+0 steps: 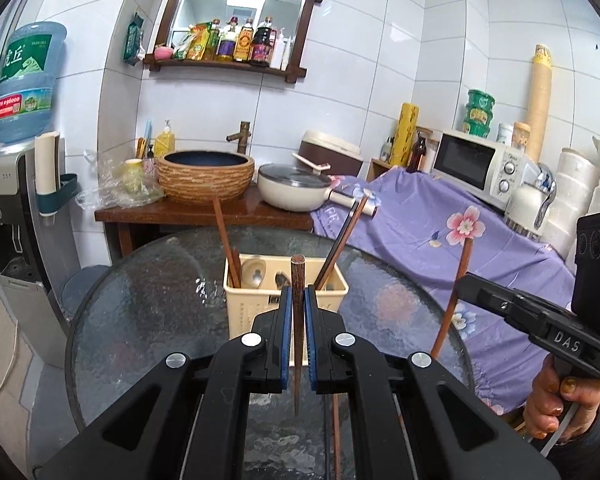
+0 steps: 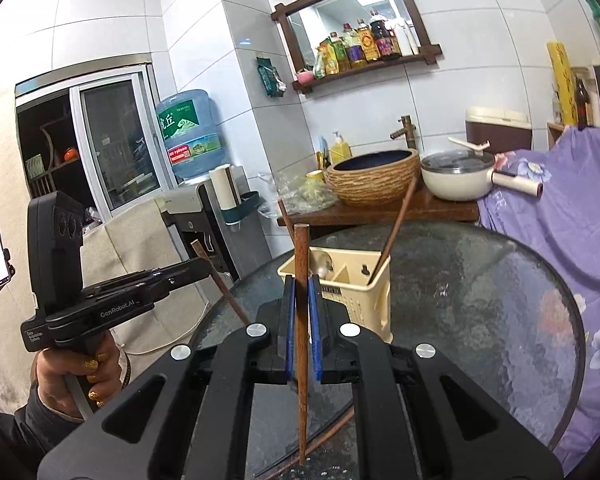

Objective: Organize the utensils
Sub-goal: 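Lift and carry both wooden chopsticks with both tools over the holder, then lower both chopsticks into the holder and open both tools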

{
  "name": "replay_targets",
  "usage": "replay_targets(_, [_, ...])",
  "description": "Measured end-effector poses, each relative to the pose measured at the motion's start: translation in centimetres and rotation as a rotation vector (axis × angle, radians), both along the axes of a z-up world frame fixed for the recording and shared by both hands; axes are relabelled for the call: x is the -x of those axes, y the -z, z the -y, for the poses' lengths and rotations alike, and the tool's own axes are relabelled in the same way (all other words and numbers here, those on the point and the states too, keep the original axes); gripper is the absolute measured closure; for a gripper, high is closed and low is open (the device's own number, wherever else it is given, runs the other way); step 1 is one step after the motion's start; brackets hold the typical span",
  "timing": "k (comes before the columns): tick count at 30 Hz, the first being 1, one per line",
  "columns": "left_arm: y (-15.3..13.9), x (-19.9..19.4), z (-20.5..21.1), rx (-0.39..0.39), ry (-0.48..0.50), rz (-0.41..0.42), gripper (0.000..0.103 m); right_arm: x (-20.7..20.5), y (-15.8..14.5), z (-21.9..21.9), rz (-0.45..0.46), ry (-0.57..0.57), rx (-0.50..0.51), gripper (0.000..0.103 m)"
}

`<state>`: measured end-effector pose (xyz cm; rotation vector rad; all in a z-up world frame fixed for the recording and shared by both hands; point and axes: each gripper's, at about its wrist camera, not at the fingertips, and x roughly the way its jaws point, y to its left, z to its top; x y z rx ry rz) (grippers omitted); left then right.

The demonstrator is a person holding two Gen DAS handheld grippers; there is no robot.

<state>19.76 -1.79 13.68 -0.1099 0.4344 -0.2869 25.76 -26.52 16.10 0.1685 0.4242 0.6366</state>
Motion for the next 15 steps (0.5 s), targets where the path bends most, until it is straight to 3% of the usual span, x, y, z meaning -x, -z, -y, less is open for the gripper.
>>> replay_targets(9, [-5.1,-0.6,0.3,-0.016,0.014,0.068,0.097,-2.1,-4.7,-1.3,0.045,0.002,0.011,0.096])
replay_targets(15, [-9.9,-2.3,-0.6,0.001,-0.035,0.125,0.097,-4.3,-9.2,-2.0,0.114,0.051,-0.001,0.096])
